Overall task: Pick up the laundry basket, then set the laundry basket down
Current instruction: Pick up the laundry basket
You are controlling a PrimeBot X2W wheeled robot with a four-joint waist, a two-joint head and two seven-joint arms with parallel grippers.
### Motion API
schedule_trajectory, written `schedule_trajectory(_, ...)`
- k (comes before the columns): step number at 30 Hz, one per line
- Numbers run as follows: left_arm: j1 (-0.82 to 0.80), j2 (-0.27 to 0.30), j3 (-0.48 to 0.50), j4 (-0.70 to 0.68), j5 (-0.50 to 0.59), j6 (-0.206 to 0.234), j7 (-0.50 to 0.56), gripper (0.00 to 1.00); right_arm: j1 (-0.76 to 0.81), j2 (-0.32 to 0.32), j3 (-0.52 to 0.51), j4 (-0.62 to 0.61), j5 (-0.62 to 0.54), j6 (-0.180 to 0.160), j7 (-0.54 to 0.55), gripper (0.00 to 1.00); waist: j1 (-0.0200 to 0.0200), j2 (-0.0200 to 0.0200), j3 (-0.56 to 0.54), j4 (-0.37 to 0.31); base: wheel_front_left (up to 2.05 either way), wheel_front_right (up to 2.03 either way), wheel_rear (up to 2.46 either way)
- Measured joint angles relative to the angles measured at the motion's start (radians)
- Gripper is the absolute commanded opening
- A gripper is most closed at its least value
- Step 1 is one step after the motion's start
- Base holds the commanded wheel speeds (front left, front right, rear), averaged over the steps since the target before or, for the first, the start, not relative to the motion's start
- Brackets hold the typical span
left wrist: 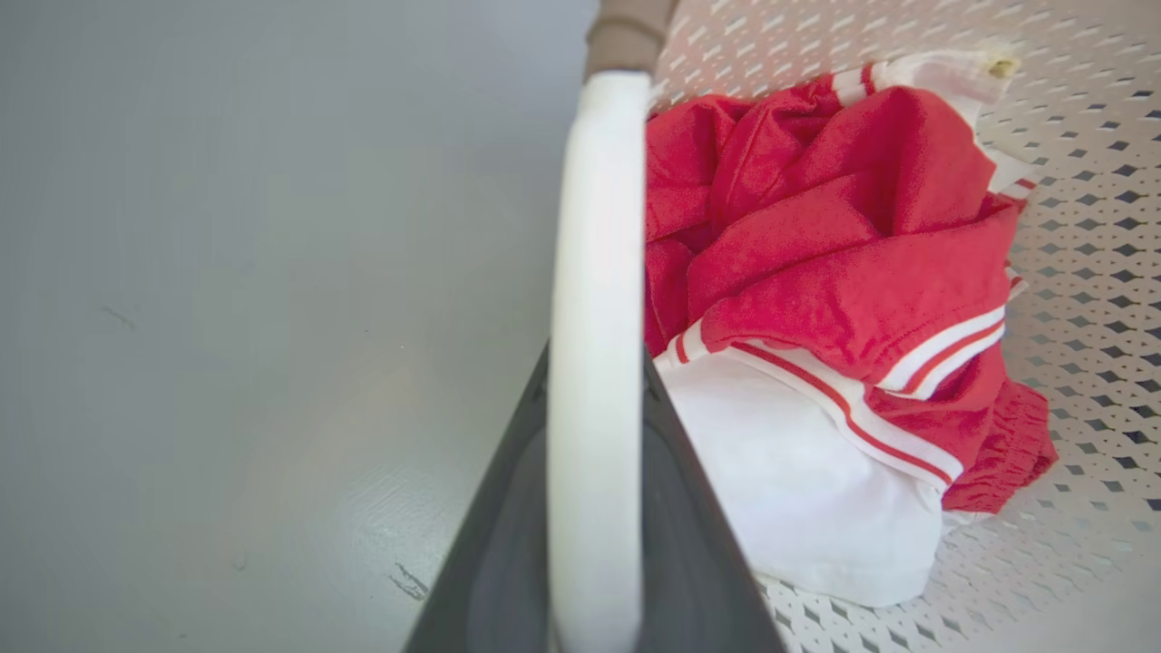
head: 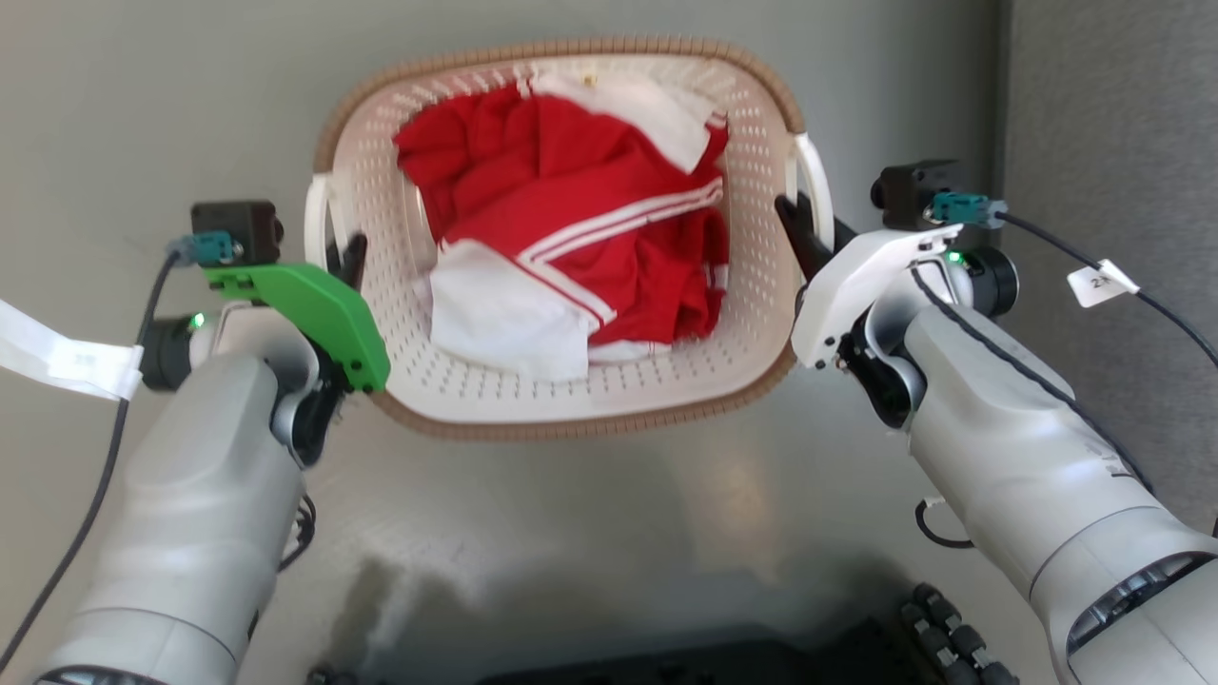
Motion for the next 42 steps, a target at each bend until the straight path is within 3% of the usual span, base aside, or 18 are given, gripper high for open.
schedule_trajectory(25, 0.038, -0.010, -0.106, 0.075, -0.104, 0.000, 0.170, 0.00, 0.011, 0.003, 0.101, 0.071, 0.141, 0.000, 0.212, 0.00, 0.0000, 0.0000, -0.337, -0.031, 0.00, 0.00, 0.00)
schedule_trajectory(42, 0.177, -0.032, -0.170, 0.112, -0.171, 0.000, 0.242, 0.00, 0.139, 0.008, 0.168, 0.108, 0.206, 0.001, 0.320, 0.00, -0.0001, 0.0000, -0.588, -0.034, 0.00, 0.00, 0.00)
